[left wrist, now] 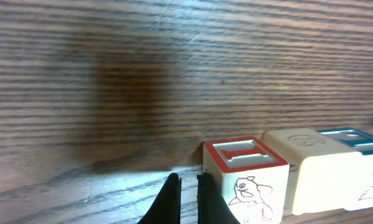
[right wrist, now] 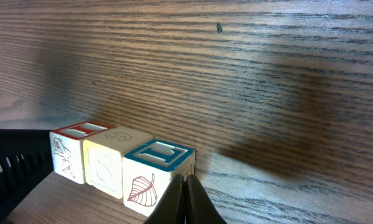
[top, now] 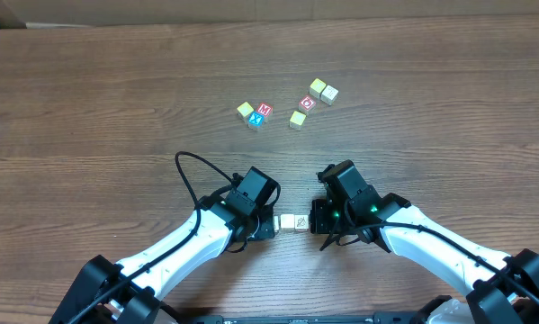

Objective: Flip 3 blocks
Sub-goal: 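Press both grippers inward against the fish and leaf ends of the row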

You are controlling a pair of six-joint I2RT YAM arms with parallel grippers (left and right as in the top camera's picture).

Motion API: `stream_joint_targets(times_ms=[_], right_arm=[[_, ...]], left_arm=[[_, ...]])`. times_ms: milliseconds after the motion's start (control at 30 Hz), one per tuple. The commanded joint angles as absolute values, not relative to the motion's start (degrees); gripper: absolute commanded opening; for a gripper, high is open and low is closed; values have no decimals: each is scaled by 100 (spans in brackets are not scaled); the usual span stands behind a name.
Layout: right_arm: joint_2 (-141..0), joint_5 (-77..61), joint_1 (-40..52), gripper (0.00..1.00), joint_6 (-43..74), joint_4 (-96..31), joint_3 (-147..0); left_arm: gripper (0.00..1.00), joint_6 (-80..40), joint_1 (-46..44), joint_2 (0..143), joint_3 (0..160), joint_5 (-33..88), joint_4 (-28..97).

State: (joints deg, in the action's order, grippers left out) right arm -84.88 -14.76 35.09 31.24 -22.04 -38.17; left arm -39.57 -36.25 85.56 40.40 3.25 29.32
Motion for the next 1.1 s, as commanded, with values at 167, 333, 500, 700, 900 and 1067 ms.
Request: stream_joint_targets(times_ms=[167, 333, 500, 700, 900, 1067], right_arm=[[-8501, -1533, 3542, 4, 3151, -2167, -3780], [-8501, -1557, 3542, 4, 3151, -2171, -3780], [-8501, -1549, 3542, 4, 3159, -2261, -3780], [-8501, -1249, 3542, 4, 3524, -2506, -3780], [-8501, -1249, 3542, 4, 3787, -2541, -3780], [-8501, -1258, 3546, 4, 3929, -2545, -3780]], left_arm=[[4, -3599, -3592, 8615, 3988, 716, 2692], [4, -3597, -3592, 8615, 3988, 714, 2672], [4, -3590, -3592, 8615, 3988, 709, 2683], [4, -3570, -3592, 8615, 3988, 569, 2808], [6, -3448, -3592, 8615, 3986, 451, 2869], [9, -3391, -3592, 8615, 3986, 443, 2867]])
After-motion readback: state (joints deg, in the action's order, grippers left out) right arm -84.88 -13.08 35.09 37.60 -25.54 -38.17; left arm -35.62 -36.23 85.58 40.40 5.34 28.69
